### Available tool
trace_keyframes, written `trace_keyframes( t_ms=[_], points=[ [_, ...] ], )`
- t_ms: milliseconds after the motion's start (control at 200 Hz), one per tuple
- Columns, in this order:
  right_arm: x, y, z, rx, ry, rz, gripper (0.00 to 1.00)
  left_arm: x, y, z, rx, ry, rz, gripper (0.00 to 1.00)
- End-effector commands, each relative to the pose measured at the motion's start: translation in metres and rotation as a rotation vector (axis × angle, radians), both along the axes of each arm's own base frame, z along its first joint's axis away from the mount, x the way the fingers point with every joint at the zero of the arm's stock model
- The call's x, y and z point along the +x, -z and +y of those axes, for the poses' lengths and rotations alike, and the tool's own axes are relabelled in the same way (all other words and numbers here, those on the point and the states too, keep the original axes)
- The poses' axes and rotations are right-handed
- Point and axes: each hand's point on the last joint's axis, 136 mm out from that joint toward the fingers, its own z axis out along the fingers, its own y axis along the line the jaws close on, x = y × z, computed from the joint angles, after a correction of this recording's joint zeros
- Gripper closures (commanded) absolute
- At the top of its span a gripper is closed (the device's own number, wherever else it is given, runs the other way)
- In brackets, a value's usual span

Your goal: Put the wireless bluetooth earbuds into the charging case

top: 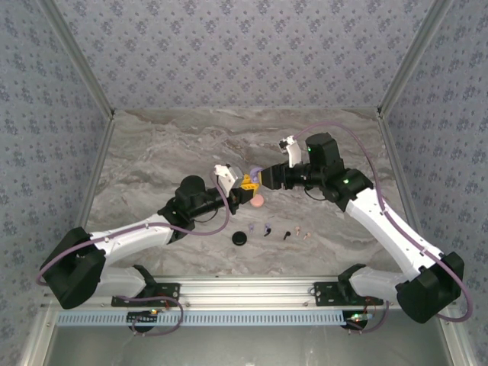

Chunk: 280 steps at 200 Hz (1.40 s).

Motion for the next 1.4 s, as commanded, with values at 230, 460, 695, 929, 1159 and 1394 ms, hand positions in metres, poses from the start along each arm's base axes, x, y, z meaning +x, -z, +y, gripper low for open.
trace_keyframes(
  t_ms=[230,460,695,929,1159,1394],
  points=[
    [-0.008,-0.025,0.011,0.052,-0.070,-0.068,0.49,-0.002,-0.018,-0.002,-0.031,0.010,-0.033,1.00],
    [-0.009,-0.025,0.012,0.049,-0.072,-0.070,0.50,-0.002,-0.018,-0.001,-0.031,0.006,-0.033,1.00],
    [-0.008,-0.019,0.002,-0.003,-0.028,-0.075,0.49,-0.001,-0.019,-0.001,-0.031,0.003,-0.035,1.00],
    [-0.007,-0.032,-0.009,0.002,-0.019,-0.131,0.30,-0.005,-0.021,-0.003,-0.036,0.027,-0.041,1.00],
    [-0.005,-0.024,0.010,0.034,-0.105,-0.087,0.25,-0.009,-0.022,-0.005,-0.039,0.056,-0.044,1.00],
    [-0.010,-0.031,0.031,0.080,-0.201,-0.082,0.27,-0.010,-0.023,-0.007,-0.039,0.069,-0.043,1.00]
  ],
)
